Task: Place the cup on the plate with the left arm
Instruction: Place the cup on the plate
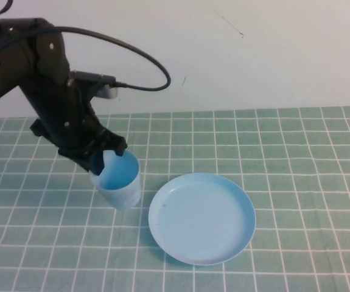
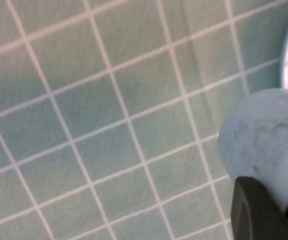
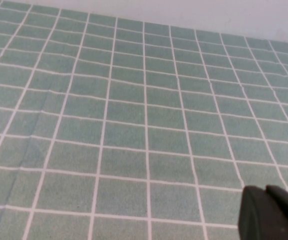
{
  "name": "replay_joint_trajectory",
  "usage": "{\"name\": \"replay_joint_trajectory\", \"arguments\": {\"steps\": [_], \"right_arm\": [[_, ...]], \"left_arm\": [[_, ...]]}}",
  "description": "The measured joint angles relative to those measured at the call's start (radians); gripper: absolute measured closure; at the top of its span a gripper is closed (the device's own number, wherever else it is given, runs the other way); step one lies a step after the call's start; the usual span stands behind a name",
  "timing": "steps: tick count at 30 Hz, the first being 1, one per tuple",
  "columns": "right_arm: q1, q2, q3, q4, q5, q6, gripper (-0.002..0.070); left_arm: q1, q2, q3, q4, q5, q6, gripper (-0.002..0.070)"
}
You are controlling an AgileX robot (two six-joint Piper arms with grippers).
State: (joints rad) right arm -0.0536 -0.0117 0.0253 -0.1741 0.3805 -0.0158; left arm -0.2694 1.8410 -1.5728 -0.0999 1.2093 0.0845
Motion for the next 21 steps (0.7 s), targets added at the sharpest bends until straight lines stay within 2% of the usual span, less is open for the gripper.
{"name": "replay_joint_trajectory", "arguments": {"steps": [13,21], "right_arm": [[0.000,0.000,0.000,0.000,0.000,0.000,0.0678],[0.000,0.000,0.000,0.000,0.000,0.000,0.0678]], "left_arm": [[-0.248,0.061,-0.193,-0.001,0.018,-0.045,0.0667],[-0.284,0.175,-0.197,0.004,0.020,-0.042,0.0667]]}}
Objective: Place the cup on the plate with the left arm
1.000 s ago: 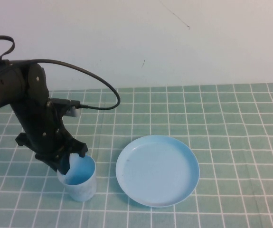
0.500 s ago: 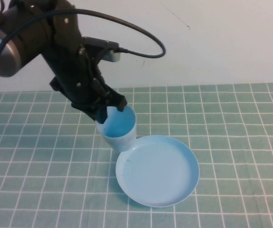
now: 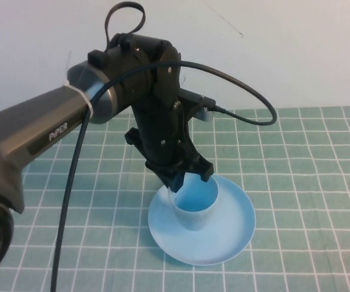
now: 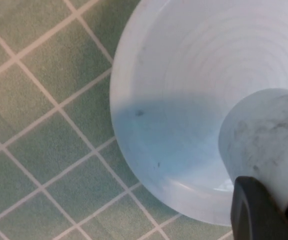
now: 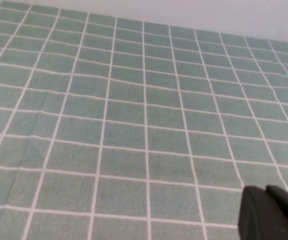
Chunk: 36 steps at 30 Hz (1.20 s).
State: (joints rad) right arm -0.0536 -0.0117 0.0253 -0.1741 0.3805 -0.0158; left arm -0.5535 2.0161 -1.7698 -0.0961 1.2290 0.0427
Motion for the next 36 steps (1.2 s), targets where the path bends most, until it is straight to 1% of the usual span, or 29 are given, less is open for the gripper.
{"name": "replay_joint_trajectory", "arguments": {"steps": [3,5,9,11,13,15,16,17,19,20,21,23,26,29,32,36], "right_arm": [[0.000,0.000,0.000,0.000,0.000,0.000,0.0678],[0.000,0.000,0.000,0.000,0.000,0.000,0.0678],[0.000,0.000,0.000,0.000,0.000,0.000,0.0678],[0.000,0.000,0.000,0.000,0.000,0.000,0.0678],[0.000,0.000,0.000,0.000,0.000,0.000,0.0678],[0.000,0.000,0.000,0.000,0.000,0.000,0.0678],[0.000,0.000,0.000,0.000,0.000,0.000,0.0678],[0.000,0.000,0.000,0.000,0.000,0.000,0.0678],[0.000,0.000,0.000,0.000,0.000,0.000,0.0678],[0.000,0.000,0.000,0.000,0.000,0.000,0.0678],[0.000,0.000,0.000,0.000,0.000,0.000,0.0678],[0.000,0.000,0.000,0.000,0.000,0.000,0.0678],[0.000,0.000,0.000,0.000,0.000,0.000,0.0678],[0.000,0.000,0.000,0.000,0.000,0.000,0.0678],[0.000,0.000,0.000,0.000,0.000,0.000,0.0678],[0.000,0.000,0.000,0.000,0.000,0.000,0.0678]], "left_arm": [[0.000,0.022,0.000,0.014,0.000,-0.006,0.0648],[0.000,0.025,0.000,0.025,0.000,-0.011,0.0603],[0.000,0.025,-0.017,0.056,0.000,-0.051,0.0433],[0.000,0.025,-0.039,0.072,0.000,-0.076,0.0374],[0.000,0.020,-0.066,0.077,0.000,-0.097,0.0354],[0.000,-0.004,-0.083,0.081,0.000,-0.104,0.0374],[0.000,-0.023,-0.092,0.086,0.000,-0.104,0.0403],[0.000,-0.048,-0.100,0.096,0.000,-0.102,0.0435],[-0.002,-0.113,-0.111,0.113,0.000,-0.100,0.0552],[-0.002,-0.142,-0.113,0.125,0.000,-0.097,0.0587],[-0.002,-0.183,-0.113,0.143,0.003,-0.095,0.0618],[-0.002,-0.261,-0.113,0.172,0.007,-0.095,0.0648],[-0.002,-0.398,-0.105,0.186,0.012,-0.106,0.0666],[-0.002,-0.578,-0.033,0.186,0.013,-0.117,0.0671],[-0.002,-0.770,0.120,0.186,0.014,-0.146,0.0672],[-0.002,-1.072,0.420,0.174,-0.001,-0.197,0.0672]]}}
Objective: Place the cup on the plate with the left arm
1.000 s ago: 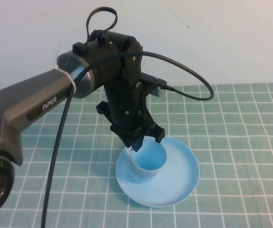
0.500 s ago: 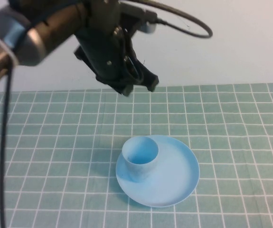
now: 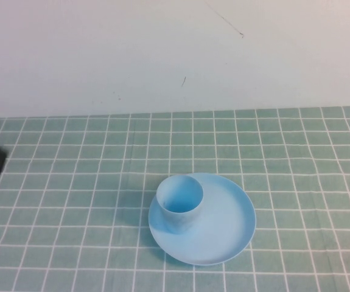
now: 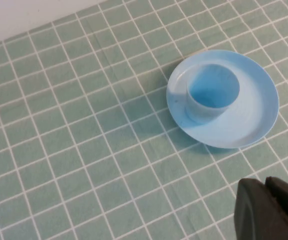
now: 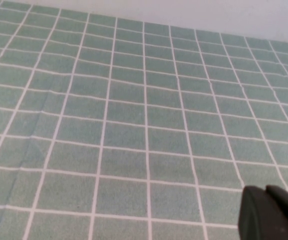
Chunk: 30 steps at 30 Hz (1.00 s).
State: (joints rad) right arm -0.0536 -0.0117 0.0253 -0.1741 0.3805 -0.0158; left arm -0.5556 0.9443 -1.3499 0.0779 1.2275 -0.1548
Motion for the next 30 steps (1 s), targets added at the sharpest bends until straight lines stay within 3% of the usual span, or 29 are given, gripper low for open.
{"name": "replay_joint_trajectory", "arguments": {"steps": [5,10,15,23,30], "right_arm": [[0.000,0.000,0.000,0.000,0.000,0.000,0.0678],[0.000,0.000,0.000,0.000,0.000,0.000,0.0678],[0.000,0.000,0.000,0.000,0.000,0.000,0.0678],[0.000,0.000,0.000,0.000,0.000,0.000,0.0678],[0.000,0.000,0.000,0.000,0.000,0.000,0.0678]], "left_arm": [[0.000,-0.440,0.332,-0.013,-0.106,-0.050,0.0673],[0.000,-0.721,0.475,-0.020,-0.039,-0.108,0.0673],[0.000,-0.767,0.499,-0.019,0.045,-0.091,0.0673],[0.000,-0.770,0.503,-0.042,0.034,-0.051,0.0673],[0.000,-0.771,0.659,0.030,-0.337,-0.084,0.0674]]}}
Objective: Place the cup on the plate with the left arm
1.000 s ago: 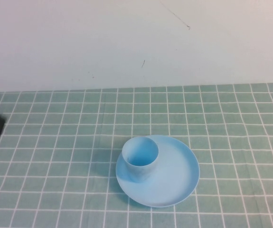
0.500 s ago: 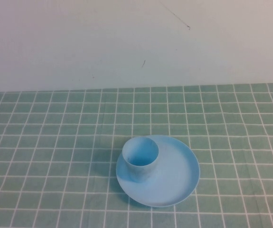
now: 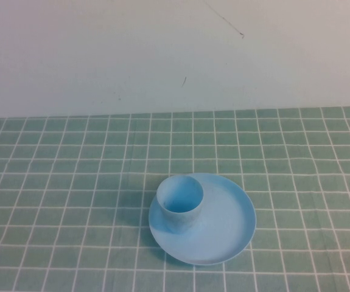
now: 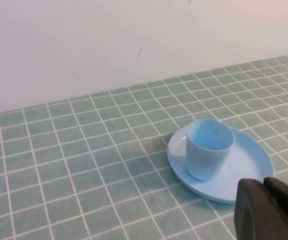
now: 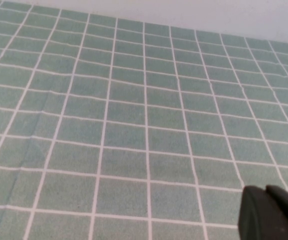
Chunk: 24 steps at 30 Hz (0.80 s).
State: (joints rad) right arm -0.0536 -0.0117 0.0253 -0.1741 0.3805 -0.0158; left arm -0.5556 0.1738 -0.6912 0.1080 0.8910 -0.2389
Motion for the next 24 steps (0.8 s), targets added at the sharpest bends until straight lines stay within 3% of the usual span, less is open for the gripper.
{"name": "replay_joint_trajectory", "arguments": {"steps": [7,11,15,21,24], "right_arm": [[0.000,0.000,0.000,0.000,0.000,0.000,0.0678],[0.000,0.000,0.000,0.000,0.000,0.000,0.0678],[0.000,0.000,0.000,0.000,0.000,0.000,0.0678],[0.000,0.000,0.000,0.000,0.000,0.000,0.0678],[0.000,0.000,0.000,0.000,0.000,0.000,0.0678]], "left_arm": [[0.029,0.002,0.372,0.175,-0.375,-0.167,0.0675],[0.062,0.002,0.552,0.344,-0.495,-0.463,0.0675],[0.199,-0.054,0.671,0.446,-0.598,-0.682,0.0675],[0.459,-0.182,0.715,0.469,-0.724,-0.757,0.0675],[0.553,-0.184,0.715,0.470,-0.750,-0.766,0.0675]]}}
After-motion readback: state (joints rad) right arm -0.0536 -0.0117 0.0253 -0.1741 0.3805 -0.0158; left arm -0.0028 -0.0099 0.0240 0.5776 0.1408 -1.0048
